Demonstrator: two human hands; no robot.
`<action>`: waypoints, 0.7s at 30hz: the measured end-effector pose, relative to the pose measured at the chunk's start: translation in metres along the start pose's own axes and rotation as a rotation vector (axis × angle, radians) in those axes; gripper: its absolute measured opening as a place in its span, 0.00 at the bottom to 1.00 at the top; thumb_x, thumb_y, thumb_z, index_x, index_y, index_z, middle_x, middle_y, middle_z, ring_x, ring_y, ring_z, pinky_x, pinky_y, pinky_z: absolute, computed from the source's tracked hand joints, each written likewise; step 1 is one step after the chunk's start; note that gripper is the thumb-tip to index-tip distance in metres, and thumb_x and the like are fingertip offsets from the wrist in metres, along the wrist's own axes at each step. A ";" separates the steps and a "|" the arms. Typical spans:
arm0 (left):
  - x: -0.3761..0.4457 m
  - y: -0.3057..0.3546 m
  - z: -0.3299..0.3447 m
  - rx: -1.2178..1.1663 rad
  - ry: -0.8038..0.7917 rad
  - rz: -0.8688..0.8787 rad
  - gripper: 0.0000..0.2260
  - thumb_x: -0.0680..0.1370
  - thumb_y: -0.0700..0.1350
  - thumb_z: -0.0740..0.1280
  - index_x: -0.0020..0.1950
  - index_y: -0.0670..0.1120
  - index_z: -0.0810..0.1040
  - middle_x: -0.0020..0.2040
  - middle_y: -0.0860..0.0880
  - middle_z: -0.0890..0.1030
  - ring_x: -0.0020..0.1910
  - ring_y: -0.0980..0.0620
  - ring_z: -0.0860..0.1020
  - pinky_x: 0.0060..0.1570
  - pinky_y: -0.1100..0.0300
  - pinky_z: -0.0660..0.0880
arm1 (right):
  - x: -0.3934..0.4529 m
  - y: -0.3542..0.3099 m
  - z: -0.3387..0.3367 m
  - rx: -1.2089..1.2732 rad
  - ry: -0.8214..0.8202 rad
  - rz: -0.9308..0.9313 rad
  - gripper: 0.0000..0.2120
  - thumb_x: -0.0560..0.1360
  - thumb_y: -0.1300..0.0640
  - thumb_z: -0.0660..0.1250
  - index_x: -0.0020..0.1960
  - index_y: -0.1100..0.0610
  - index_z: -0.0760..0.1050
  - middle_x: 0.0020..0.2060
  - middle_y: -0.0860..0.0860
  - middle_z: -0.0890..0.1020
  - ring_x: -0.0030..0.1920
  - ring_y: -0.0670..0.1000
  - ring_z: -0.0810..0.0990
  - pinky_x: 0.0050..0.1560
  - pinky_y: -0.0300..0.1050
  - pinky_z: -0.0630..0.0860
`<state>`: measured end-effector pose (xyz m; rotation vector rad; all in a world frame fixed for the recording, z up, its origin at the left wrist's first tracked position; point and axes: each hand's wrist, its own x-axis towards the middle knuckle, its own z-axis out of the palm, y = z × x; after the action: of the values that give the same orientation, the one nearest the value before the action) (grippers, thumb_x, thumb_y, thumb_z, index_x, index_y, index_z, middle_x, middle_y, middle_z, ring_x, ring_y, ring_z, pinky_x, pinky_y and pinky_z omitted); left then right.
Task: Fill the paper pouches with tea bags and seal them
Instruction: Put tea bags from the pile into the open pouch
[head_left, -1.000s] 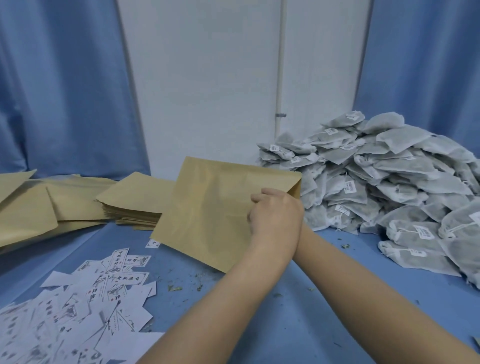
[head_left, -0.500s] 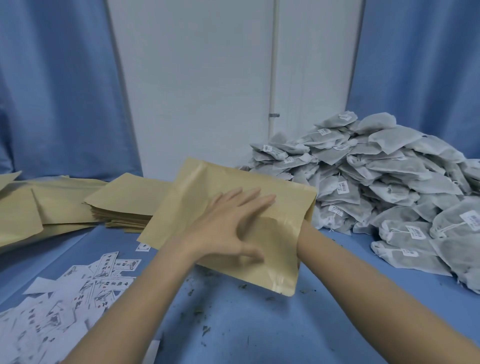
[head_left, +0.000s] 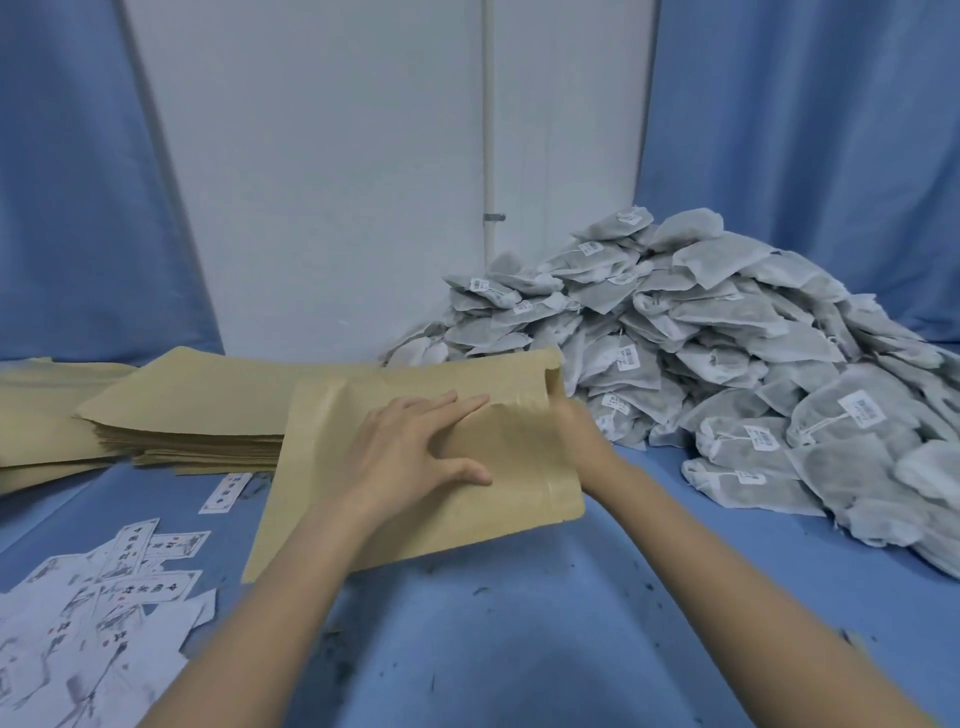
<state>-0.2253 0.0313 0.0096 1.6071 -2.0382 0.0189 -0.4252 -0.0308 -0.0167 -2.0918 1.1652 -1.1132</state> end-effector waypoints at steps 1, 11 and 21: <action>0.003 0.004 0.008 -0.018 -0.004 -0.007 0.34 0.64 0.65 0.72 0.67 0.71 0.63 0.71 0.60 0.67 0.68 0.56 0.64 0.68 0.59 0.58 | -0.004 -0.007 -0.004 -0.094 0.029 -0.038 0.16 0.75 0.57 0.58 0.29 0.50 0.63 0.21 0.42 0.70 0.26 0.40 0.68 0.28 0.33 0.63; 0.042 0.059 0.094 -0.046 0.006 0.010 0.31 0.66 0.64 0.71 0.68 0.67 0.67 0.72 0.58 0.68 0.70 0.56 0.62 0.63 0.64 0.52 | -0.046 0.107 -0.076 -0.149 0.241 0.183 0.12 0.72 0.57 0.68 0.49 0.41 0.81 0.43 0.38 0.82 0.45 0.39 0.76 0.43 0.24 0.67; 0.066 0.063 0.123 -0.225 -0.018 -0.019 0.32 0.64 0.58 0.76 0.66 0.65 0.70 0.71 0.58 0.67 0.73 0.56 0.61 0.71 0.58 0.55 | -0.028 0.172 -0.105 -0.787 0.384 0.666 0.33 0.71 0.35 0.64 0.71 0.48 0.63 0.69 0.61 0.63 0.68 0.61 0.62 0.67 0.52 0.59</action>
<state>-0.3411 -0.0507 -0.0485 1.4903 -1.9605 -0.2253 -0.6000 -0.0977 -0.0965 -1.7137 2.5703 -0.7974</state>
